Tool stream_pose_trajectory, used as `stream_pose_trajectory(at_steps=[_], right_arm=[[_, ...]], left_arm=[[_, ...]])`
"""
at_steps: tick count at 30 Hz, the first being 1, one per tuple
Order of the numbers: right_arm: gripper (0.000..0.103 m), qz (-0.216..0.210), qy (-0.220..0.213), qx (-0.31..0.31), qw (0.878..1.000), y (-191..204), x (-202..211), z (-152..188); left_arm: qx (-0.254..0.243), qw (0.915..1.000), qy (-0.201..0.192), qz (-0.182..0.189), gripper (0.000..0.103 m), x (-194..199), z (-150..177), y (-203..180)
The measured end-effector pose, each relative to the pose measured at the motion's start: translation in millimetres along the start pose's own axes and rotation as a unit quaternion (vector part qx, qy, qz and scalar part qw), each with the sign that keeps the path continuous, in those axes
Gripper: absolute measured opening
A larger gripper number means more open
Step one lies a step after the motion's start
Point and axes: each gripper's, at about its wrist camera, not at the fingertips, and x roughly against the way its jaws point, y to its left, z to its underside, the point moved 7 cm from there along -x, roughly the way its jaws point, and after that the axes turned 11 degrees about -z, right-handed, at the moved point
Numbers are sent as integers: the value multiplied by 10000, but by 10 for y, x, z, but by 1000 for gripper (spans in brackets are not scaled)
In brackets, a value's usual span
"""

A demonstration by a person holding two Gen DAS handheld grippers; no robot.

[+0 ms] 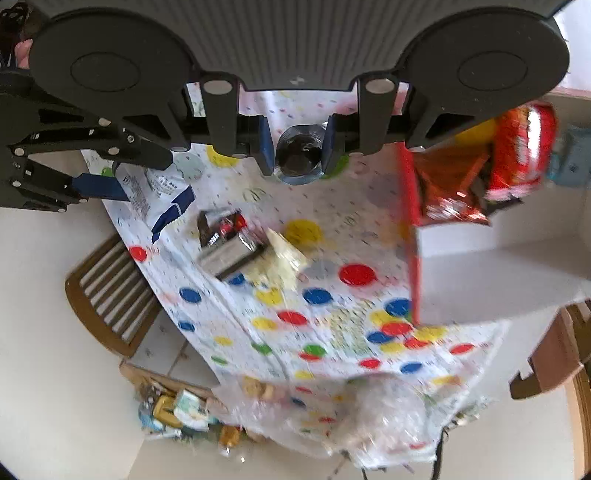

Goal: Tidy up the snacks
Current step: 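Carry the packet and round candy over into the white box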

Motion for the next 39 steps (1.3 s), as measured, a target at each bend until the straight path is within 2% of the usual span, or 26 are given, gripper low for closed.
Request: stream_pose_trajectory(at_steps=[10, 19, 30, 39], right_arm=[[48, -73, -270, 282, 9992, 664, -97, -441], [48, -147, -301, 354, 9988, 1103, -397, -780], [48, -60, -54, 424, 9991, 1378, -960, -1038], [48, -19, 353, 568, 9978, 1505, -1515, -1151]], left_arm=[[159, 9989, -429, -142, 27, 276, -234, 659], [351, 9971, -550, -390, 27, 340, -346, 1326], [524, 9940, -476, -837, 27, 191, -356, 2057], [648, 9919, -164, -1079, 27, -87, -326, 2491]])
